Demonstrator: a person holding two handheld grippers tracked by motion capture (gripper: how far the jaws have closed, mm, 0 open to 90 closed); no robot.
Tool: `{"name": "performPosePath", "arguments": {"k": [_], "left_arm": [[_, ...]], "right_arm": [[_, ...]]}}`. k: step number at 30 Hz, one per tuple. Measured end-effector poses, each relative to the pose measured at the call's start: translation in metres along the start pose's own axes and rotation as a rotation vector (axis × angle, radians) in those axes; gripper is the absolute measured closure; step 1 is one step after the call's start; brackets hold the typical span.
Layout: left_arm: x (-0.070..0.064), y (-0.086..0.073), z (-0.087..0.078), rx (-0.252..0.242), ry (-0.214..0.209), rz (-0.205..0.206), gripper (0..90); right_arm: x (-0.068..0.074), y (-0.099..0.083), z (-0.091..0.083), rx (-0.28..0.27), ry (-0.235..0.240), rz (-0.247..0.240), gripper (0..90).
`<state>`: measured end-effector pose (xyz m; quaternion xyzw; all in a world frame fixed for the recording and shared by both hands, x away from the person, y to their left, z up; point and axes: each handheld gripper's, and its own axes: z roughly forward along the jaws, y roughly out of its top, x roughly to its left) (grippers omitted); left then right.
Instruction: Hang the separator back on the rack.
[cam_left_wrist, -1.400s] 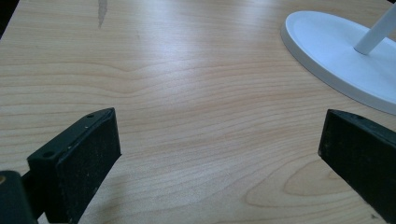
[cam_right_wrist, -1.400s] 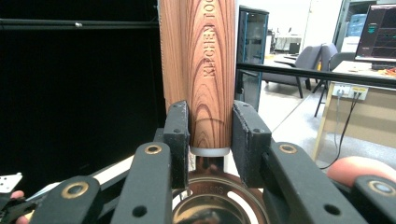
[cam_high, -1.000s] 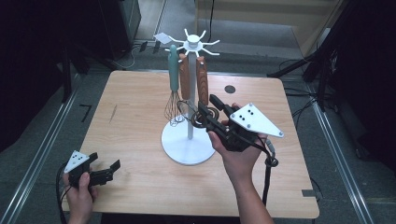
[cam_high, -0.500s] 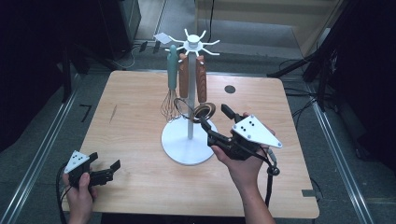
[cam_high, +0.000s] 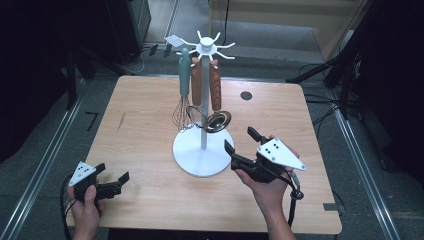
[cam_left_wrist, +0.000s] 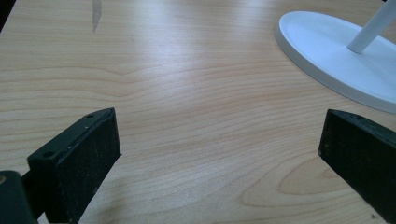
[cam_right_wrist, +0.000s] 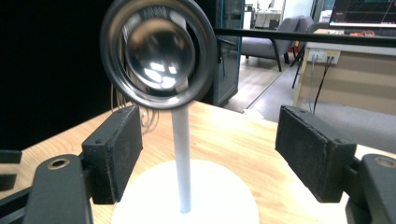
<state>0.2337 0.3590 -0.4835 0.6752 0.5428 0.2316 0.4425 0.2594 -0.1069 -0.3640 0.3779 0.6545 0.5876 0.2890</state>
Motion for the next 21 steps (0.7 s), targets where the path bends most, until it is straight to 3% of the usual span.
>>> {"name": "performPosePath", "arguments": {"k": [10,21], "left_arm": [[0.000,0.000,0.000,-0.002,0.000,0.005,0.0],[-0.001,0.000,0.000,0.000,0.001,0.008,0.0]], "right_arm": [[-0.008,-0.028,-0.004,0.061,-0.031,-0.005,24.4],[-0.013,-0.056,-0.012,0.117,-0.032,0.014,24.9]]}}
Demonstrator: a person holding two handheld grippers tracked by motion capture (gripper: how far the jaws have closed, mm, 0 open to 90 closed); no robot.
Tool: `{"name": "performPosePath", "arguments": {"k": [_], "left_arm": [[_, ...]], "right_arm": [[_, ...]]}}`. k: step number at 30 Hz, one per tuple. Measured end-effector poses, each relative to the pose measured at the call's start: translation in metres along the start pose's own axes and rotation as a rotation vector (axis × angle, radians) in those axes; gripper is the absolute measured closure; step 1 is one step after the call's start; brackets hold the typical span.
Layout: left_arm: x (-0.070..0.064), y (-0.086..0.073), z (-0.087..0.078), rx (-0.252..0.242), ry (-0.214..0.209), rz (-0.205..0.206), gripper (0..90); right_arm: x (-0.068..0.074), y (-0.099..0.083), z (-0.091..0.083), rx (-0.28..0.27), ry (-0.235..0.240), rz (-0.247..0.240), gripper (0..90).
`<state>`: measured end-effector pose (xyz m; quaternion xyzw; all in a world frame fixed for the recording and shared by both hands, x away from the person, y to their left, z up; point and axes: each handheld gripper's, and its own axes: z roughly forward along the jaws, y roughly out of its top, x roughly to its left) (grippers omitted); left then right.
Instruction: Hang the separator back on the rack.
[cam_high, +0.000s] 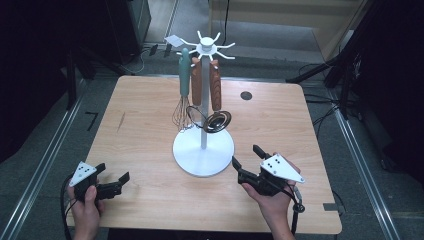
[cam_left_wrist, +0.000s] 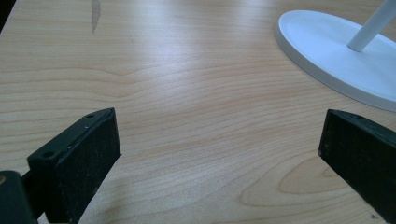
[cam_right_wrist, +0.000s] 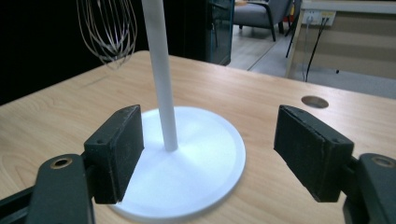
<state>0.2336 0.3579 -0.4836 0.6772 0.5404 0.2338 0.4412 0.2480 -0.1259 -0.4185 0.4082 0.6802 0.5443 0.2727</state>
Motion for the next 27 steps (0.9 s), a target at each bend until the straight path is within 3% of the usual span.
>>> {"name": "performPosePath", "arguments": {"k": [5,11,20,27], "left_arm": [[-0.001,0.000,0.000,-0.005,0.006,0.008,0.0],[-0.001,0.000,-0.001,-0.008,0.015,0.007,0.0],[-0.001,-0.001,-0.002,-0.021,0.013,0.001,0.0],[0.000,-0.001,-0.002,-0.022,0.007,-0.002,0.0]], "right_arm": [[-0.007,-0.013,-0.007,0.020,-0.002,-0.011,24.8],[-0.021,-0.023,-0.020,0.018,-0.017,0.020,24.8],[-0.057,-0.047,-0.037,0.040,-0.069,0.104,27.1],[-0.083,-0.067,-0.045,0.073,-0.127,0.114,29.2]]}}
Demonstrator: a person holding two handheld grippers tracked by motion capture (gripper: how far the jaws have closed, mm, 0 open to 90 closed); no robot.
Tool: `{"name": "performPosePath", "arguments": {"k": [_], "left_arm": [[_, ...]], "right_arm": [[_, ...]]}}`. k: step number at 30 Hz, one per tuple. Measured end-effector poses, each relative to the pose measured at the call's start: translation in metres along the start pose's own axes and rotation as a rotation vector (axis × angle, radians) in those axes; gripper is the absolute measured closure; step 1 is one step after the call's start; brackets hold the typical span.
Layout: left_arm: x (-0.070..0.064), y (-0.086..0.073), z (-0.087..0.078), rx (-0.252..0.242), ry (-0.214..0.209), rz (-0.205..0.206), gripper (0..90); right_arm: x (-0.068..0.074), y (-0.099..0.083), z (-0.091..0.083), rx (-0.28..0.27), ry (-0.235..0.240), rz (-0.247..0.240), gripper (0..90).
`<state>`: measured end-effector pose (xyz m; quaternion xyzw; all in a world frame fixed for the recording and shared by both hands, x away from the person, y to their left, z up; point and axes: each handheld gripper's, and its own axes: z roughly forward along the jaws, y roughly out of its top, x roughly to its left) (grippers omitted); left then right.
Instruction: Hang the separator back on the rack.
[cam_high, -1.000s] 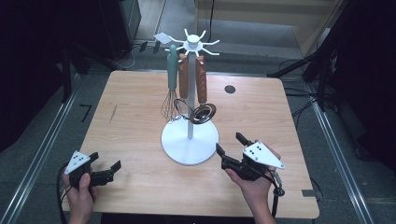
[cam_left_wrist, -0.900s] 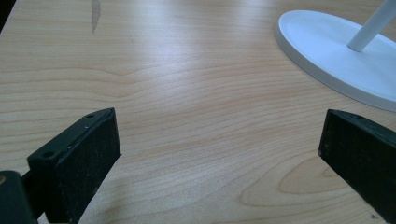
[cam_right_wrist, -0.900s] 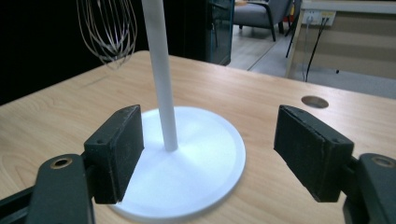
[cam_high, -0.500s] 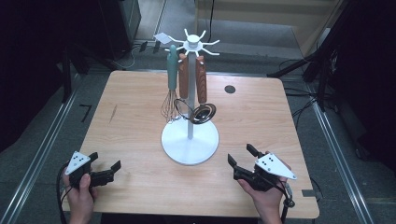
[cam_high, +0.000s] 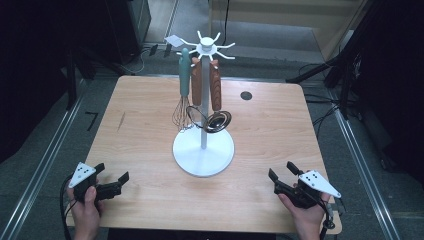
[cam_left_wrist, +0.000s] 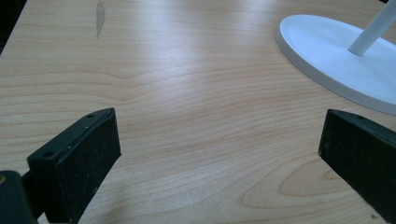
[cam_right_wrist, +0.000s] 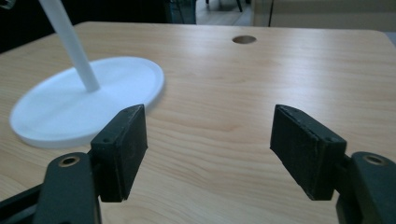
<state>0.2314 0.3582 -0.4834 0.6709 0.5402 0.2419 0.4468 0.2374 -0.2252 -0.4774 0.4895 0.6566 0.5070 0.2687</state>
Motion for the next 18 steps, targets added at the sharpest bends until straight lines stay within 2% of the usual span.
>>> {"name": "performPosePath", "arguments": {"k": [7,15,18], "left_arm": [[0.000,0.000,0.000,-0.007,-0.003,0.001,0.0],[0.001,-0.001,-0.002,-0.016,-0.008,-0.005,0.0],[0.001,-0.001,-0.003,-0.025,-0.008,-0.005,0.0]], "right_arm": [[-0.024,-0.016,-0.004,0.030,-0.036,0.007,32.2],[-0.052,-0.028,-0.017,0.036,-0.079,0.025,32.6],[-0.062,-0.032,-0.024,0.039,-0.082,0.056,31.2]]}}
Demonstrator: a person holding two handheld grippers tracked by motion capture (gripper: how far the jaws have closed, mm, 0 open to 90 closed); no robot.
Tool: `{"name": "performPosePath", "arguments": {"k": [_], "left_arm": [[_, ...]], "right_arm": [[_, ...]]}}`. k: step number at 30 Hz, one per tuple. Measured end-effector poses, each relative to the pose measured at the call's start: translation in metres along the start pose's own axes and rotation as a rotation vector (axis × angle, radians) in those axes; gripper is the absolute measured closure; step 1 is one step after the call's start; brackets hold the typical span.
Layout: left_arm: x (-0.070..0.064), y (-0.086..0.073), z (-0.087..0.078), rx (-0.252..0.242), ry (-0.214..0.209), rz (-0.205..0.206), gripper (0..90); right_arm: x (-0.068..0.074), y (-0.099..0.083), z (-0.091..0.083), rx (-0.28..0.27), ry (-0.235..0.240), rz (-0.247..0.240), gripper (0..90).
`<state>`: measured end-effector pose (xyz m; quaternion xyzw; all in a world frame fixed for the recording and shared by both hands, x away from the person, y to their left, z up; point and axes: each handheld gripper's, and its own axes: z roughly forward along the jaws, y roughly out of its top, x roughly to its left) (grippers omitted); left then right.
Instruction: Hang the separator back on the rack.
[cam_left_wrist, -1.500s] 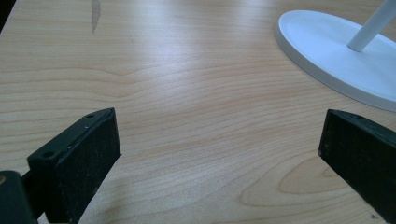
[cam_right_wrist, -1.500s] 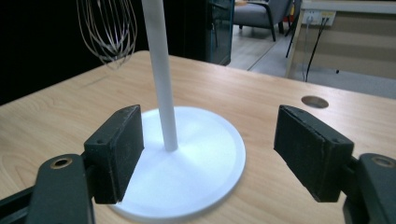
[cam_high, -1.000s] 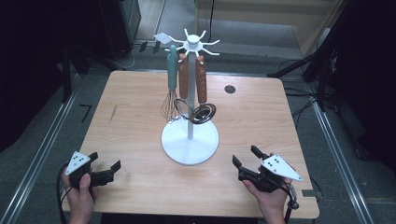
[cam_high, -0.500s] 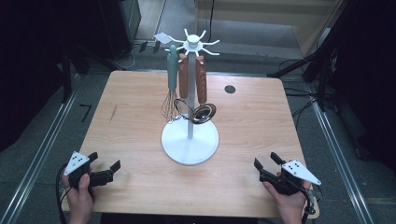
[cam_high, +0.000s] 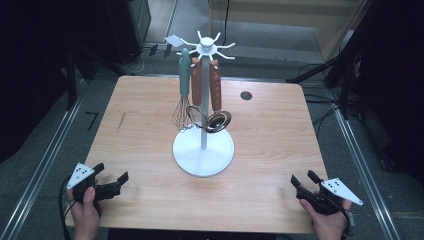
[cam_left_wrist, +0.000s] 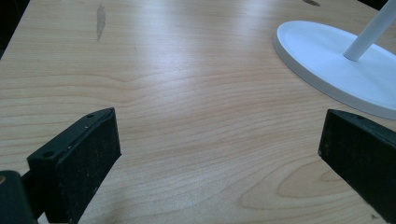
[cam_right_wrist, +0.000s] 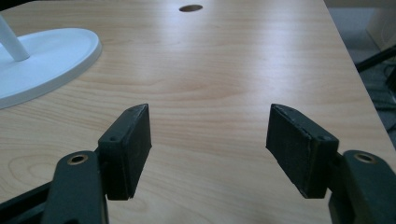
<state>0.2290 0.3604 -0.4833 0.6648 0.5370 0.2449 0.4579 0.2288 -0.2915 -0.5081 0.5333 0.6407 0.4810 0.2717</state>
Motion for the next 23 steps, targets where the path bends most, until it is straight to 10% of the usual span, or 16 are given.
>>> {"name": "performPosePath", "arguments": {"k": [17,23], "left_arm": [[-0.0014,-0.0010,-0.0014,-0.023,0.000,0.006,0.0],[0.0026,0.0021,0.0043,0.016,-0.001,-0.028,0.0]], "right_arm": [[-0.0087,-0.0037,-0.0107,0.010,-0.024,0.004,20.5],[-0.0049,-0.0011,-0.0030,0.093,-0.073,-0.008,17.8]]}}
